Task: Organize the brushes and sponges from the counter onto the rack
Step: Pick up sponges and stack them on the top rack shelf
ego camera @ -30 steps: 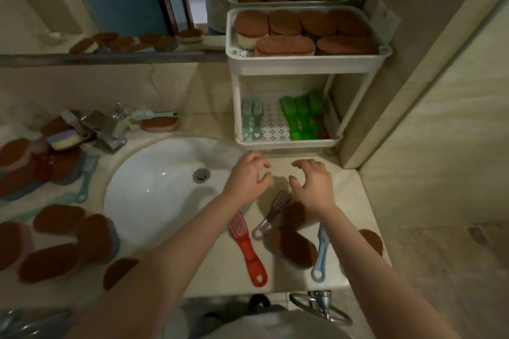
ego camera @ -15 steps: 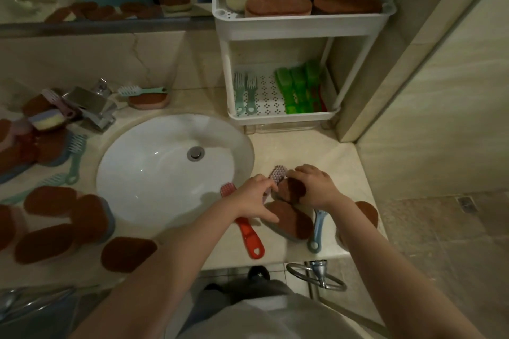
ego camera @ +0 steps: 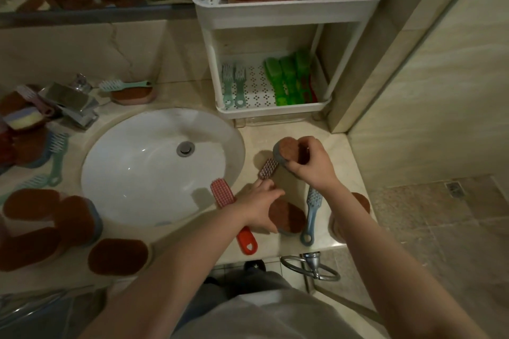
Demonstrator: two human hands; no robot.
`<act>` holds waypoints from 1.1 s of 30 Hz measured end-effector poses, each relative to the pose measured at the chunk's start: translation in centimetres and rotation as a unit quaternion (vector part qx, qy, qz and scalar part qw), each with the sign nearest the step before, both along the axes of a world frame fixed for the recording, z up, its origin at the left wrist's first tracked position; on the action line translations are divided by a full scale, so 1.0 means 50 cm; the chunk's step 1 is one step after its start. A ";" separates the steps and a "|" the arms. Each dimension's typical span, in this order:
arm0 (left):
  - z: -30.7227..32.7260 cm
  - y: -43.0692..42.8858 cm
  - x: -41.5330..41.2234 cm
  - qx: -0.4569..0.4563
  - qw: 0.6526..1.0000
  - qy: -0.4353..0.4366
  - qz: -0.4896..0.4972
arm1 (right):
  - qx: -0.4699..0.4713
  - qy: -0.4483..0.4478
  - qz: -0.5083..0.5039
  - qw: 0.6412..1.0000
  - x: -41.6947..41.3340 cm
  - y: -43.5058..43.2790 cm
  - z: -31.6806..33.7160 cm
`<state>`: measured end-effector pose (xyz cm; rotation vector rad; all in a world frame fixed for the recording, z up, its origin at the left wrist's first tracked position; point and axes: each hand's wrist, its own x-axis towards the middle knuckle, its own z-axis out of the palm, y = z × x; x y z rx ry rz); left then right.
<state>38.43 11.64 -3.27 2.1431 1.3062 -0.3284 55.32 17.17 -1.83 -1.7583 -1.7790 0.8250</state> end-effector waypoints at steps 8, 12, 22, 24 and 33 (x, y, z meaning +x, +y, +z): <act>0.013 0.008 -0.016 0.039 0.985 -0.126 0.109 | -0.005 0.051 -0.029 0.998 -0.013 0.002 0.016; 0.053 0.024 -0.056 0.031 0.944 -0.217 0.245 | 0.015 0.096 -0.039 0.994 -0.038 0.018 0.047; 0.186 0.072 -0.108 0.125 0.839 -0.335 0.410 | 0.141 0.198 -0.089 0.966 -0.108 0.058 0.183; 0.219 0.086 -0.111 0.156 0.815 -0.361 0.427 | 0.164 0.194 -0.084 0.964 -0.120 0.065 0.210; 0.368 0.151 -0.107 0.250 0.711 -0.503 0.423 | 0.257 0.244 -0.105 0.929 -0.169 0.094 0.345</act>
